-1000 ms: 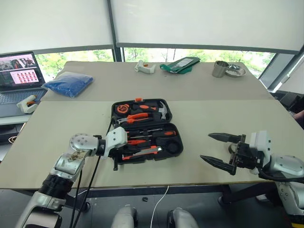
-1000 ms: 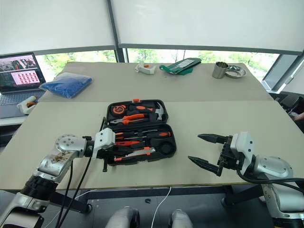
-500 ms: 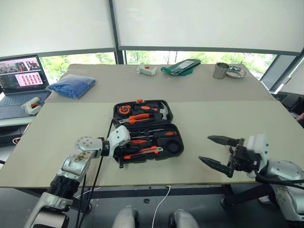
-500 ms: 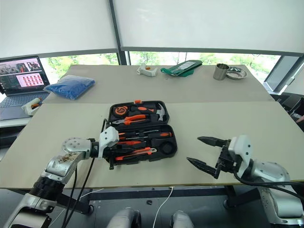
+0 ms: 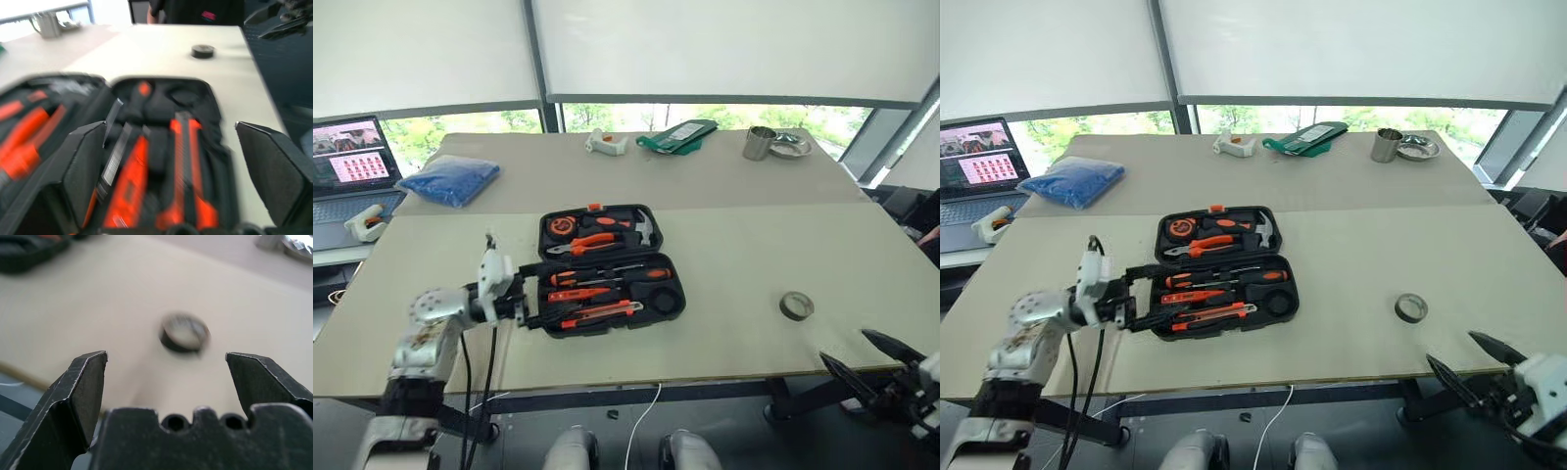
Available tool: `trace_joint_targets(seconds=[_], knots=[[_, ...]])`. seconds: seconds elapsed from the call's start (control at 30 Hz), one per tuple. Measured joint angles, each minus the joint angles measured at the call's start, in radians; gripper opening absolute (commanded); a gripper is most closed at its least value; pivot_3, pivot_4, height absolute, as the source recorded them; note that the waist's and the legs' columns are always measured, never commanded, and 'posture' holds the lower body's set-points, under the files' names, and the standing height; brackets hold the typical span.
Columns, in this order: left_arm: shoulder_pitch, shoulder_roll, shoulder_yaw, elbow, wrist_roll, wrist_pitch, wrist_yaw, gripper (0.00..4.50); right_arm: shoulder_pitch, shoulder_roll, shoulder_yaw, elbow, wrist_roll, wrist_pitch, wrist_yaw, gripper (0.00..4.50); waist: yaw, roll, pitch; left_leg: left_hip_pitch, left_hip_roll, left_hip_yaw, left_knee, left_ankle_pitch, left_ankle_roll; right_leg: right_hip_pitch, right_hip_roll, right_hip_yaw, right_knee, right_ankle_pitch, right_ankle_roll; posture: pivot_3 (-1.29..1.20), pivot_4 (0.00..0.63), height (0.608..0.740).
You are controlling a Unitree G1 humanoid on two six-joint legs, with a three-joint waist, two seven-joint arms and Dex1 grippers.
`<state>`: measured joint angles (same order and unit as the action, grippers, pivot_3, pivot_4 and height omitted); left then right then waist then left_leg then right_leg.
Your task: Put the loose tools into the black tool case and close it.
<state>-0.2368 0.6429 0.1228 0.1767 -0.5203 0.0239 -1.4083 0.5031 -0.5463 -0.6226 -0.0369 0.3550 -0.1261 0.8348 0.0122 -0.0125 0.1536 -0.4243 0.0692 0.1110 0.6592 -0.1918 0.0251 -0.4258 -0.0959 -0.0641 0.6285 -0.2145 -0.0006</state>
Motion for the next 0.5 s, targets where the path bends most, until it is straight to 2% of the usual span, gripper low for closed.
trace_joint_targets(seconds=[0.1,0.17,0.27,0.33,0.4,0.5], knots=[[0.002,-0.013,0.016,-0.012,-0.036,0.004,-0.012,4.49,-0.026,-0.012,0.013,-0.064,0.001,0.064,-0.047,4.50,-0.006,0.001,0.000,0.000,0.000,0.000,0.000,0.000,0.000,0.000,-0.002,0.001,0.000,0.000,0.000,0.00,0.150,0.740],[-0.008,-0.032,0.019,-0.018,-0.048,0.005,-0.004,4.49,-0.071,-0.066,0.038,-0.137,0.023,0.149,-0.055,4.50,-0.011,0.002,0.001,0.001,-0.001,0.001,0.000,0.000,0.000,0.001,-0.003,0.001,0.000,0.000,0.000,0.00,0.150,0.740],[-0.026,-0.053,0.001,-0.068,-0.058,0.015,-0.004,4.49,-0.191,-0.297,0.122,-0.256,0.037,0.386,-0.039,4.50,-0.015,0.002,0.001,0.001,-0.002,0.001,0.001,0.001,0.001,0.001,-0.003,0.002,0.000,0.000,0.000,0.00,0.150,0.740],[-0.020,-0.050,-0.010,-0.094,-0.064,0.037,-0.013,4.49,-0.278,-0.399,0.171,-0.287,0.045,0.525,-0.034,4.50,-0.011,0.001,0.001,0.002,-0.002,0.000,0.001,0.001,0.001,0.002,-0.001,0.001,0.000,0.000,0.000,0.00,0.150,0.740],[-0.018,-0.053,-0.023,-0.102,-0.065,0.046,-0.015,4.49,-0.358,-0.429,0.208,-0.289,0.062,0.628,-0.042,4.50,-0.003,0.000,0.001,-0.001,-0.003,-0.001,0.000,0.001,0.001,0.000,0.001,0.001,0.000,0.000,0.000,0.00,0.150,0.740],[-0.014,-0.057,-0.028,-0.109,-0.064,0.045,-0.014,4.49,-0.442,-0.504,0.330,-0.273,0.050,0.735,-0.022,4.50,0.006,0.000,0.001,-0.004,-0.003,-0.001,0.000,0.002,0.009,-0.002,0.003,0.001,-0.001,-0.003,0.003,0.00,0.150,0.740]])
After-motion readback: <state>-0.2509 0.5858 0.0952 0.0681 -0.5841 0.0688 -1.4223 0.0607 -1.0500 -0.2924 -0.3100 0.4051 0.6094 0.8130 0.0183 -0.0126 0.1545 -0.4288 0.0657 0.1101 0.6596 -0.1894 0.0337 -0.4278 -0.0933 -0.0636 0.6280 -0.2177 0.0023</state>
